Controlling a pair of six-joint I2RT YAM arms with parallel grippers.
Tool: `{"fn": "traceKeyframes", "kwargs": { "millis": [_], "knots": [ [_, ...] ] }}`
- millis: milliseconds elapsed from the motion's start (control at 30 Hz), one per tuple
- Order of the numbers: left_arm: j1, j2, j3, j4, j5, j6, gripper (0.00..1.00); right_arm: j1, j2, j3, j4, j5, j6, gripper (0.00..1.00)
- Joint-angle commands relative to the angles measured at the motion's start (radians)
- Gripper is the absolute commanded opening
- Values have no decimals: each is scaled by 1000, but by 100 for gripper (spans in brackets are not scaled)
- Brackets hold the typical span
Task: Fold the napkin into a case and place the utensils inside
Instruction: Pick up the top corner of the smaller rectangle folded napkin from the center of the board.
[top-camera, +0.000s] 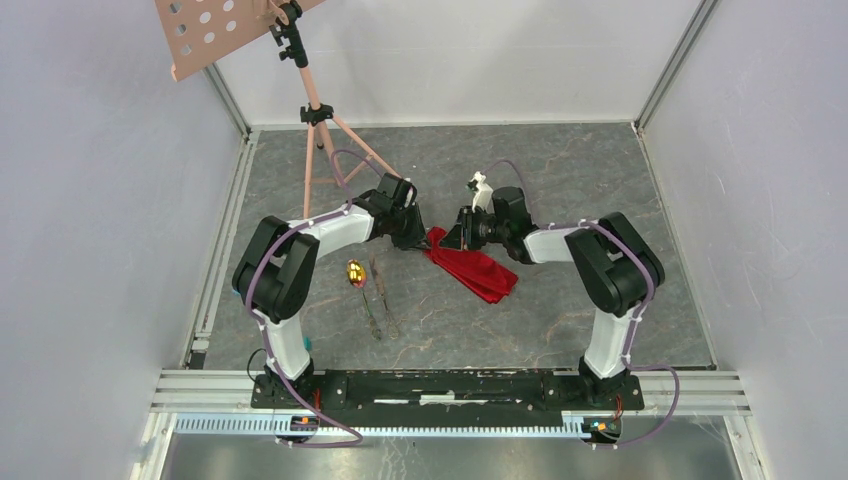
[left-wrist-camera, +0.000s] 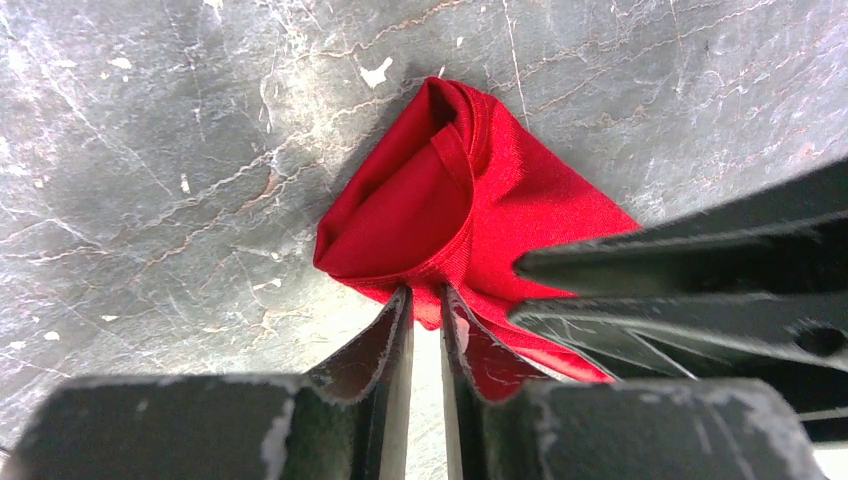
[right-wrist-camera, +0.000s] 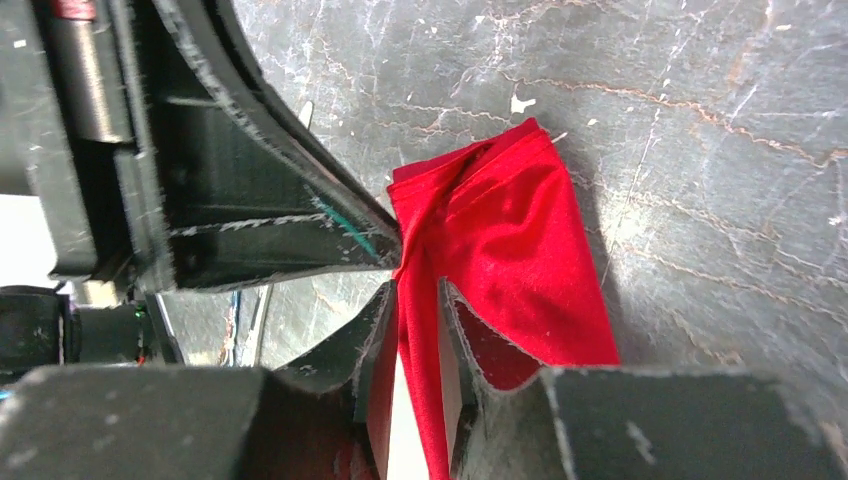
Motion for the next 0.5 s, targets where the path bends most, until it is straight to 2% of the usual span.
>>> {"fn": "traceKeyframes", "kwargs": {
  "millis": [0,233,467],
  "knots": [
    [-1,-49,29,35,16,-40,23,-7,-123,-17,-156,64,-158,27],
    [-1,-53,35,36,26,-39,29,-21,-281,-106,-300,139,-278,35],
    [-2,13,71,53,34,-44,25,6,-314,-160,-331,172,-331,31]
  ]
}}
